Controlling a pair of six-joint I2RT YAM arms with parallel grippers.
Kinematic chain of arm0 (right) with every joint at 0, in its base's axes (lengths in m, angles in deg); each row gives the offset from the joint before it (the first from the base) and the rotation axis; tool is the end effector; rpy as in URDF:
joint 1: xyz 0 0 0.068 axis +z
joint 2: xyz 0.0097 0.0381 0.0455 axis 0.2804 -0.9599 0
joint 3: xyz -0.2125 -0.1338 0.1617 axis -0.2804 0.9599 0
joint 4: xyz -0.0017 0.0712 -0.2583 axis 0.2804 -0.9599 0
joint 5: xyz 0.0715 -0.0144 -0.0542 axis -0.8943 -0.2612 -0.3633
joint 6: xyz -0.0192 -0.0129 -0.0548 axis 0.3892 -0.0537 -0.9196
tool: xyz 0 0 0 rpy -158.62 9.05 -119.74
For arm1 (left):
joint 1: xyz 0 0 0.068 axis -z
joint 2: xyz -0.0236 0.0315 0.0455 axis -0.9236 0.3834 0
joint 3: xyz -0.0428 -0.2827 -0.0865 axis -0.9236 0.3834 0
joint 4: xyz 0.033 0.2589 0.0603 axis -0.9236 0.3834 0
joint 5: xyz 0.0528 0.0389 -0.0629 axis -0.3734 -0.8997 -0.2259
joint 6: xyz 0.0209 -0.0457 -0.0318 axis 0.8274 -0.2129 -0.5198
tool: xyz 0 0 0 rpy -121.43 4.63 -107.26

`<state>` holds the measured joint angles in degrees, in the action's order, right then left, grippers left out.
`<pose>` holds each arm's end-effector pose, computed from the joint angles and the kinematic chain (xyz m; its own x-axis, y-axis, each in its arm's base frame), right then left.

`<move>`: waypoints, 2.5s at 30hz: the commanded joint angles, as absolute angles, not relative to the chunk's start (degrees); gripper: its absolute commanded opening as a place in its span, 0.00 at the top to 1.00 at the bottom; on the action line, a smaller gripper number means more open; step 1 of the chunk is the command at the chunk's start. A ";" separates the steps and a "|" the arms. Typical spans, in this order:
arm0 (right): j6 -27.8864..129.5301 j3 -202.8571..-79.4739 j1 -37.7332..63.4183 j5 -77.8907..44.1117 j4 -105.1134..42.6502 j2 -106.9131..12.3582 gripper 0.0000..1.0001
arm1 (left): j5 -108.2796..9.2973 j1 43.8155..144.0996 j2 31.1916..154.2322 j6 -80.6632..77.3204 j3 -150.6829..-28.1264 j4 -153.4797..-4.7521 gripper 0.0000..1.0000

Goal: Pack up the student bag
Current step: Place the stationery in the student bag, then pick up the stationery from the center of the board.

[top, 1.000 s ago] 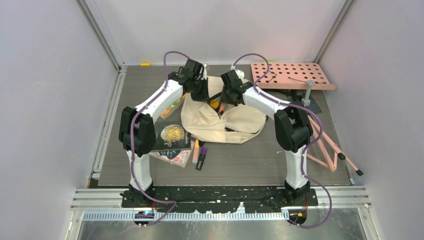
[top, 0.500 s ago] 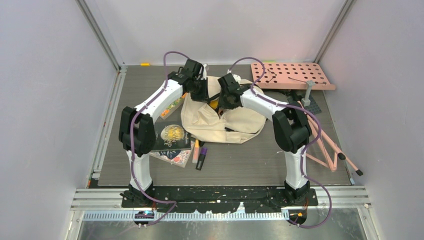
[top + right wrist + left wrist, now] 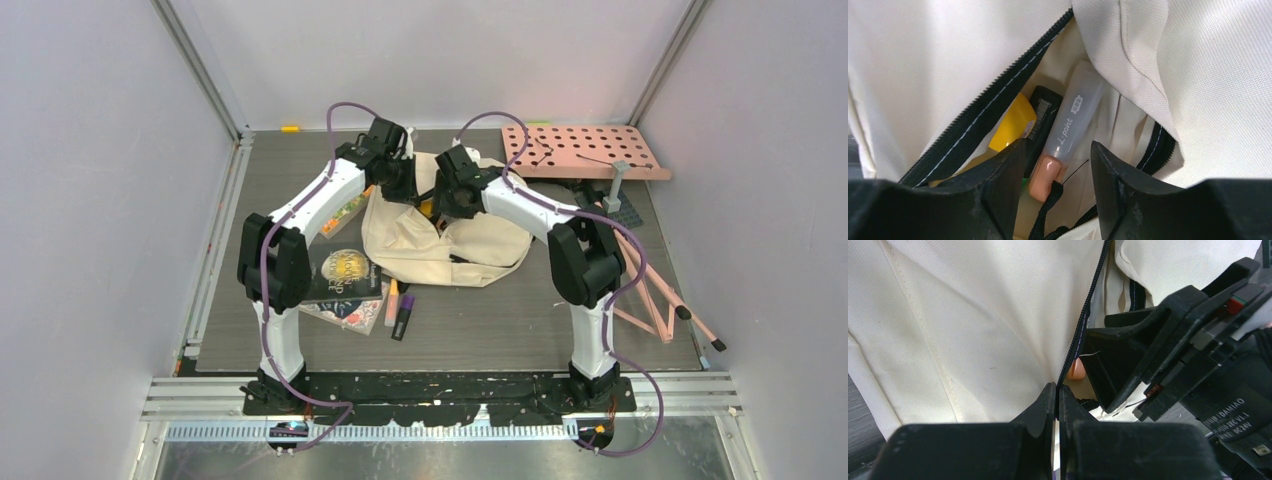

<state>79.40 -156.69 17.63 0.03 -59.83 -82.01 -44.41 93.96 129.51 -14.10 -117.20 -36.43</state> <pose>0.3936 0.2561 0.2301 -0.8195 0.1378 -0.5563 0.0036 0.9718 0.2356 0.4063 -0.2139 0.2952 -0.8788 -0.0042 -0.4771 0.2205 0.8832 -0.4139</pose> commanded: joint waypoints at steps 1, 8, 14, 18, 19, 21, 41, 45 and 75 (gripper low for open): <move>77.80 -159.60 17.97 1.13 -60.75 -76.60 0.43 | -43.31 93.30 127.52 -14.35 -119.80 -35.74 1.00; 79.86 -158.32 21.00 5.97 -62.52 -69.70 0.43 | -44.81 93.30 127.95 -13.00 -120.98 -34.65 1.00; 87.18 -154.57 28.61 12.46 -64.91 -64.27 0.44 | -45.98 92.74 127.95 -12.07 -121.87 -34.21 1.00; 92.11 -152.63 34.21 12.10 -64.85 -64.54 0.45 | -46.02 91.80 128.09 -11.78 -122.83 -34.36 1.00; 93.19 -152.28 35.98 11.88 -64.88 -65.42 0.45 | -46.10 91.54 128.17 -11.60 -123.10 -34.30 1.00; 94.75 -151.18 38.07 10.66 -64.80 -66.81 0.46 | -46.10 91.10 128.30 -11.58 -123.57 -34.29 1.00; 96.97 -143.73 43.48 8.31 -63.32 -76.06 0.48 | -45.58 90.58 127.24 -11.53 -121.49 -35.55 1.00; 97.05 -143.88 43.69 7.47 -63.73 -77.21 0.48 | -45.43 90.57 127.56 -11.68 -121.80 -35.53 1.00; 87.66 -143.60 43.75 9.99 -64.55 -73.91 0.88 | -45.29 90.23 128.17 -11.71 -121.07 -34.99 1.00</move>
